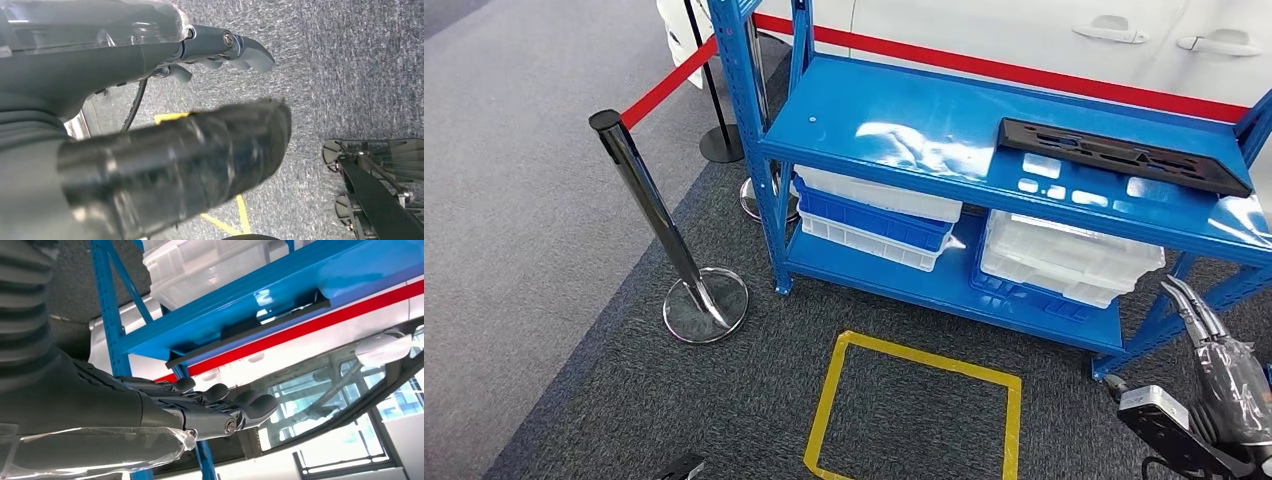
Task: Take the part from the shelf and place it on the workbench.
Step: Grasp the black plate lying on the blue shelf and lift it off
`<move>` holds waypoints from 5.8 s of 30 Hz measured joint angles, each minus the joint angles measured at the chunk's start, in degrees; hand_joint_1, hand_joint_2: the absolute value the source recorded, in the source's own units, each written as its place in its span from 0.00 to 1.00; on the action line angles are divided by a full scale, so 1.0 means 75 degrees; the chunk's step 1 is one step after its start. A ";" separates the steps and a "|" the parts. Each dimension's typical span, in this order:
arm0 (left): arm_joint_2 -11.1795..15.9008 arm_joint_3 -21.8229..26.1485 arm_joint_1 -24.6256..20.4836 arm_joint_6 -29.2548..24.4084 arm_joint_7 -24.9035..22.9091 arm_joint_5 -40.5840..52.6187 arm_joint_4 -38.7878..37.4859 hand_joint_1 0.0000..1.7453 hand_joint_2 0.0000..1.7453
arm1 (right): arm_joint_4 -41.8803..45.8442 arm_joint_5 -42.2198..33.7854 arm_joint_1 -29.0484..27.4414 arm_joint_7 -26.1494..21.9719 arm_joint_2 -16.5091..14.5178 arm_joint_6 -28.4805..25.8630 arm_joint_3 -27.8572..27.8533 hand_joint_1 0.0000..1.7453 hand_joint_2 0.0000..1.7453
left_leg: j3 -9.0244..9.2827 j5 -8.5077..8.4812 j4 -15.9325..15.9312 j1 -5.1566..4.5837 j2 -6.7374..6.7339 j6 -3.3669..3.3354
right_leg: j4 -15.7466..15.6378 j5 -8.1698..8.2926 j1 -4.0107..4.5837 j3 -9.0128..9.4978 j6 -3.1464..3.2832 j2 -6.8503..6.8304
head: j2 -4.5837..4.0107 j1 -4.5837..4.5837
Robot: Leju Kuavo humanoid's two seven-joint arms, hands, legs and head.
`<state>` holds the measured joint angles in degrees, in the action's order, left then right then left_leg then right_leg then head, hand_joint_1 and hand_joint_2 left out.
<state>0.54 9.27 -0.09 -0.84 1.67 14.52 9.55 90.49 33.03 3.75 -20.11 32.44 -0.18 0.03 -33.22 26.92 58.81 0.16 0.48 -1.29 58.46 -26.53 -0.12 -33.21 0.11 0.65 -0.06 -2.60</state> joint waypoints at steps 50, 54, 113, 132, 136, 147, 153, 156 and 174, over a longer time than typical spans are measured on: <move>-0.0080 0.0142 -0.0041 0.0083 -0.0277 0.0133 0.0003 0.00 0.00 | -0.0102 0.0242 0.0329 0.0116 -0.0253 0.0032 -0.0017 0.00 1.00 | -0.1026 0.0806 0.2084 0.0120 -0.0038 0.0211 | 0.0068 -0.0149 -0.0026 0.0110 0.0176 -0.0041 | -0.0001 -0.0004; -0.0066 0.0144 -0.0037 0.0081 -0.0278 0.0135 0.0002 0.00 0.00 | -0.0090 0.0243 0.0335 0.0119 -0.0270 0.0007 -0.0015 0.00 1.00 | -0.0330 -0.0157 0.0389 -0.0014 -0.0037 -0.0096 | 0.0073 -0.0295 0.0073 0.0277 0.0175 -0.0021 | -0.0001 0.0017; -0.0100 0.0189 -0.0171 0.0126 -0.0342 0.0586 0.0009 0.00 0.00 | -0.1637 0.1983 0.2672 0.1117 -0.0435 -0.0259 0.1832 0.00 1.00 | -0.0896 0.0413 0.1638 0.0063 -0.0023 0.0179 | -0.0037 -0.0013 -0.0110 0.0090 0.0122 -0.0043 | 0.0000 -0.0030; -0.0153 0.0232 -0.0192 0.0144 -0.0412 0.0802 0.0009 0.00 0.00 | -0.2664 0.3030 0.3292 0.1529 -0.0822 -0.0899 0.3053 0.00 1.00 | 0.0203 0.0057 -0.0086 0.0014 0.0029 -0.0133 | 0.0162 0.0293 -0.0009 -0.0319 -0.0049 -0.0074 | 0.0000 -0.0001; -0.0183 0.0293 -0.0201 0.0126 -0.0446 0.0781 0.0010 0.00 0.00 | -0.2879 0.3224 0.3330 0.1542 -0.0971 -0.1040 0.3252 0.00 1.00 | 0.0212 0.0159 -0.0053 0.0005 0.0000 0.0024 | -0.0049 0.0206 -0.0027 -0.0179 0.0049 -0.0062 | 0.0001 -0.0006; -0.0210 0.0425 -0.0194 0.0124 -0.0541 0.0876 0.0011 0.00 0.00 | -0.3861 0.4142 0.3445 0.2059 -0.1367 -0.1885 0.3580 0.00 1.00 | -0.0390 -0.0364 0.0188 0.0106 -0.0018 0.0177 | -0.0002 -0.0214 -0.0065 0.0266 0.0021 -0.0067 | 0.0000 -0.0020; -0.0231 0.0521 -0.0191 0.0129 -0.0510 0.1016 0.0012 0.00 0.00 | -0.4353 0.4448 0.3549 0.2173 -0.1376 -0.2197 0.3472 0.00 1.00 | -0.0225 -0.0283 -0.0037 0.0114 -0.0015 -0.0126 | 0.0473 -0.0542 -0.0075 0.0061 -0.0207 -0.0071 | 0.0001 -0.0012; -0.0235 0.0553 -0.0194 0.0129 -0.0498 0.1056 0.0012 0.00 0.00 | -0.4612 0.4478 0.3569 0.2170 -0.1376 -0.2242 0.3385 0.00 1.00 | -0.0157 -0.0212 -0.0048 0.0102 -0.0013 -0.0203 | 0.1951 -0.1054 -0.0084 -0.0811 -0.0254 -0.0075 | 0.0001 -0.0011; -0.0303 0.0705 -0.0188 0.0132 -0.0514 0.1246 0.0017 0.00 0.00 | -0.5186 0.4685 0.3619 0.2148 -0.1407 -0.2473 0.3115 0.00 1.00 | -0.1024 0.0432 0.1755 0.0070 -0.0025 0.0180 | -0.0126 0.0000 -0.0047 0.0143 0.0162 -0.0071 | -0.0001 -0.0043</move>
<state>-1.74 14.56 -1.50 0.15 -2.18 23.86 9.68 51.60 68.17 30.90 -4.00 21.88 -18.73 23.39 -40.91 30.17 71.97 0.68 0.29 0.05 57.52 -26.53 -0.48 -32.13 1.32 0.12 -0.07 -2.92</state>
